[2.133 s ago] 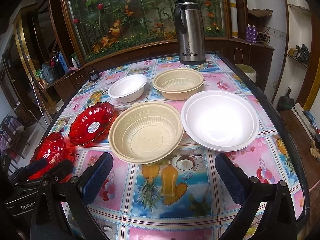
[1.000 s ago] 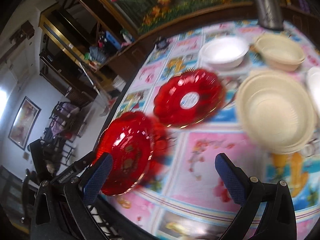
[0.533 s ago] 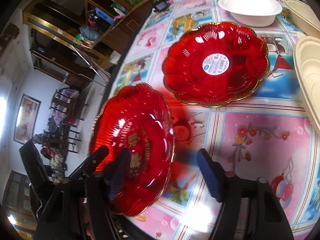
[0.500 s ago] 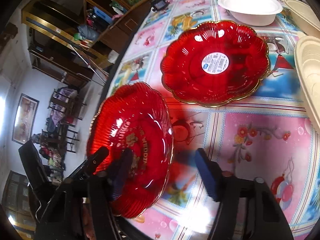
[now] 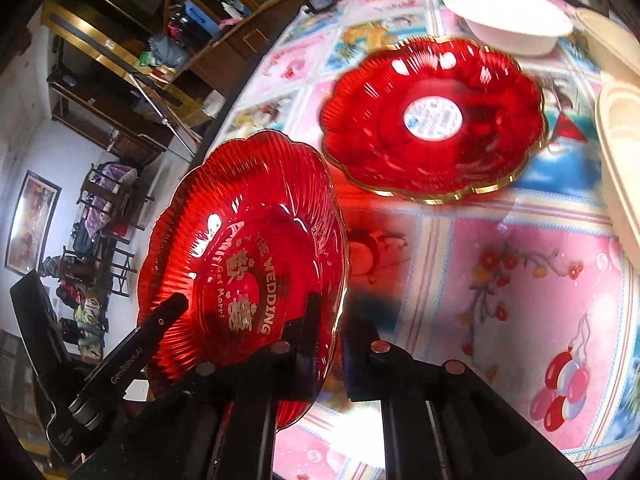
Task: Organize plates and bowls
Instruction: 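Carry the large red plate with the left tool and lower it onto the table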
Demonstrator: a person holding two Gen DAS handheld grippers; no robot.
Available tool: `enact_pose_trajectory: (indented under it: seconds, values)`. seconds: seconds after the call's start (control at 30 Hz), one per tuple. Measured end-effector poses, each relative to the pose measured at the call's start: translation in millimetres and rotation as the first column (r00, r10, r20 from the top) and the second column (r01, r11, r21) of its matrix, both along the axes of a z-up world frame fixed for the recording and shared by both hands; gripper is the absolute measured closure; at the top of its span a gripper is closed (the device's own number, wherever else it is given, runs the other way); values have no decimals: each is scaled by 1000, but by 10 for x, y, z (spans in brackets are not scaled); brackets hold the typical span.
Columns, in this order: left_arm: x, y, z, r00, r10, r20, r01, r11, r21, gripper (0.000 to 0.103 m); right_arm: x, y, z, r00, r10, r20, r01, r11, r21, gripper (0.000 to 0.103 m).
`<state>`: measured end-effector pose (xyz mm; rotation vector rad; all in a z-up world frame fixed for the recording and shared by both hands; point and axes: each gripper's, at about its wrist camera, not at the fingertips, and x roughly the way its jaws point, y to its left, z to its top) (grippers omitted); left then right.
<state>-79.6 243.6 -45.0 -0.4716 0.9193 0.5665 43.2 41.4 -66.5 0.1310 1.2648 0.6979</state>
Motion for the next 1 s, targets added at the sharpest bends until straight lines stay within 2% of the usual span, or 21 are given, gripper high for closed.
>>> enact_pose_trajectory:
  seconds: [0.17, 0.27, 0.47, 0.77, 1.0]
  values:
    - [-83, 6, 262, 998, 10, 54, -12, 999, 43, 85, -77, 8, 324, 997, 21, 72, -24, 999, 43, 95]
    - [-88, 33, 259, 998, 21, 53, -24, 998, 51, 85, -121, 67, 414, 994, 33, 102, -38, 998, 47, 95]
    - [-50, 80, -7, 999, 35, -2, -35, 999, 19, 85, -116, 172, 197, 996, 49, 69, -51, 998, 24, 95]
    - [-15, 81, -122, 999, 41, -9, -40, 999, 17, 84, -93, 206, 42, 997, 55, 63, -54, 999, -4, 94]
    - [-23, 71, -236, 998, 42, -40, -42, 999, 5, 83, -82, 192, -56, 998, 56, 38, -56, 998, -8, 86]
